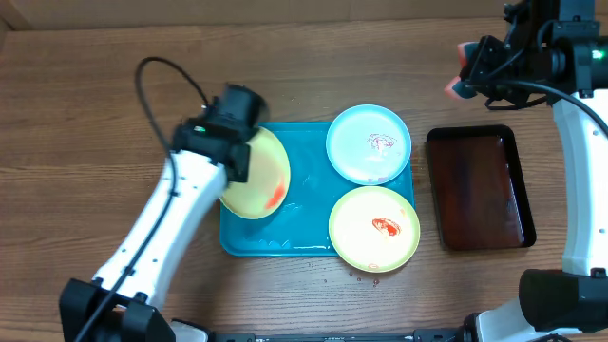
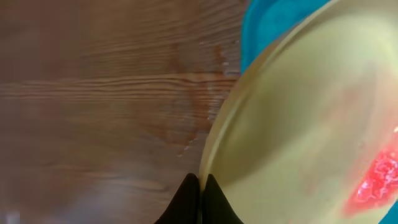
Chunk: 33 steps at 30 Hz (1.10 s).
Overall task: Clean dirty plates on tray and stack at the side
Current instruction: 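Lift the yellow plate with the left gripper and place it left of the tray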
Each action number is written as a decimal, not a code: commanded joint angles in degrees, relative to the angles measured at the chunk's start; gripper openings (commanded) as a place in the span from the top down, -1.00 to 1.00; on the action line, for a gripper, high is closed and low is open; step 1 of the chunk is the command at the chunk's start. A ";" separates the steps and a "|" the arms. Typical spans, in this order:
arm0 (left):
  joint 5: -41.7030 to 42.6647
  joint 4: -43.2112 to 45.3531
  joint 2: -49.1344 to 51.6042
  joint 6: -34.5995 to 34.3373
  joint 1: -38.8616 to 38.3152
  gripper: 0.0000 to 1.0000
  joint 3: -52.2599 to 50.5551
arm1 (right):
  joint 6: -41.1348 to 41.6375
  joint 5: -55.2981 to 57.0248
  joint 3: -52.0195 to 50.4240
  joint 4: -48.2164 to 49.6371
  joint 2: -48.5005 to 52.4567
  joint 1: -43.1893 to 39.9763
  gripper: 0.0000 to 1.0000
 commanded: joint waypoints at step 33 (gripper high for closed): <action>-6.47 -0.33 -1.73 -15.13 -15.28 0.92 -0.11 | -1.05 0.15 0.50 -0.50 -0.70 0.15 0.92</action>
